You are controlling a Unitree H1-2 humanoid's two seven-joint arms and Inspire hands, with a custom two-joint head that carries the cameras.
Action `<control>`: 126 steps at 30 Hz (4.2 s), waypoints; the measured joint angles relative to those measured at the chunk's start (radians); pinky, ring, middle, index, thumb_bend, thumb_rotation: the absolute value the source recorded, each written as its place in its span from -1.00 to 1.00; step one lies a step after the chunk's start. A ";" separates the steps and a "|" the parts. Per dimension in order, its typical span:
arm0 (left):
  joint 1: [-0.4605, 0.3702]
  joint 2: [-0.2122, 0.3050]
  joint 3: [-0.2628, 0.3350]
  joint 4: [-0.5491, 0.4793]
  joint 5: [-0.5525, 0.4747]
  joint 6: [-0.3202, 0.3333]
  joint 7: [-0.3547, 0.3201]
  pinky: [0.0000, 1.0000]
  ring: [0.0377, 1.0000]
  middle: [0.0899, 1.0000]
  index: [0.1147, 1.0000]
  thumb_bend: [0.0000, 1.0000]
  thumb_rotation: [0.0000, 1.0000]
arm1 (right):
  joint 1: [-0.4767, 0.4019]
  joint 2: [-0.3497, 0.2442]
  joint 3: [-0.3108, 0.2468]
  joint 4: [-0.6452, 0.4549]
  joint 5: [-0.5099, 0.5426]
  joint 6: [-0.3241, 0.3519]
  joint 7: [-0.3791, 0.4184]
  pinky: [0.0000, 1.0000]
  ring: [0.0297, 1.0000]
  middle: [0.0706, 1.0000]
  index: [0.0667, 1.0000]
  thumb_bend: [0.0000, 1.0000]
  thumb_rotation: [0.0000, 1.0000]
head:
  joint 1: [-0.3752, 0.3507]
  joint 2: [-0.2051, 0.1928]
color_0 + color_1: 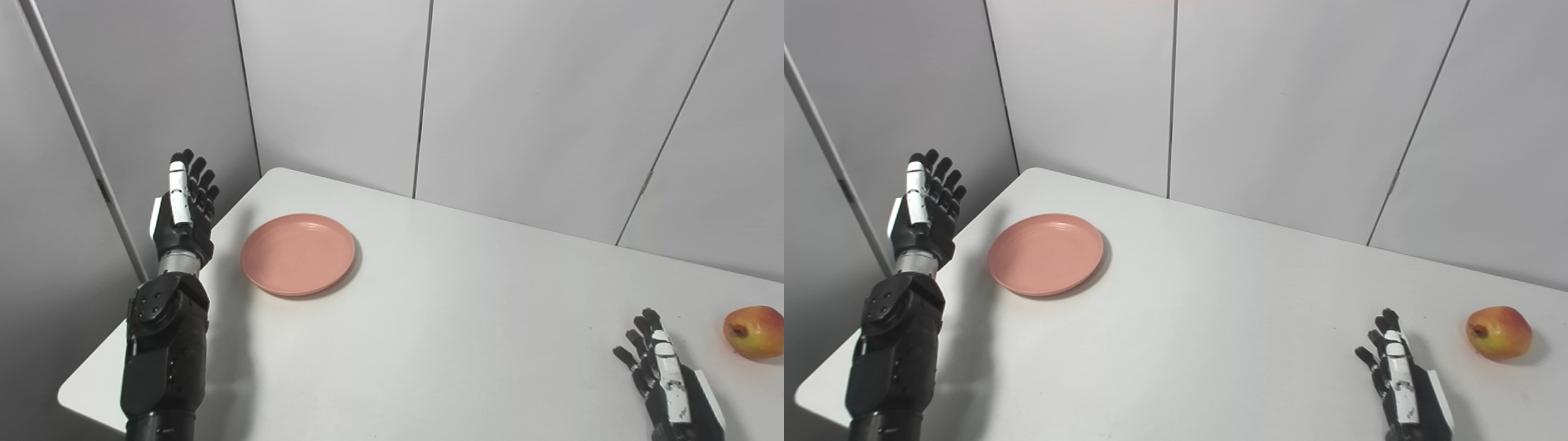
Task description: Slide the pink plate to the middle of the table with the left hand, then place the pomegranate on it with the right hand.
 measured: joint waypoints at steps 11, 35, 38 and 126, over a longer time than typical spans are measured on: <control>0.006 0.000 0.010 0.088 -0.011 -0.019 -0.012 0.98 0.93 0.92 0.89 -0.30 1.00 | 0.001 -0.001 0.001 0.000 0.012 0.001 -0.001 1.00 1.00 1.00 1.00 -0.85 1.00 | 0.006 -0.002; 0.000 0.019 -0.001 0.308 -0.010 -0.115 -0.083 0.88 0.85 0.83 0.80 -0.26 1.00 | 0.006 -0.004 0.001 -0.009 0.013 0.006 -0.004 1.00 1.00 1.00 1.00 -0.84 1.00 | 0.005 0.006; -0.005 0.023 -0.011 0.325 -0.010 -0.128 -0.099 0.87 0.87 0.85 0.82 -0.26 1.00 | 0.006 -0.004 0.001 -0.009 0.014 0.007 -0.004 1.00 1.00 1.00 1.00 -0.84 1.00 | 0.006 0.008; -0.015 -0.322 -0.540 0.155 0.147 0.041 -0.201 0.72 0.75 0.75 0.72 -0.21 1.00 | 0.011 0.042 0.018 -0.107 -0.065 0.103 -0.053 0.99 0.97 0.97 0.97 -0.56 1.00 | -0.273 0.170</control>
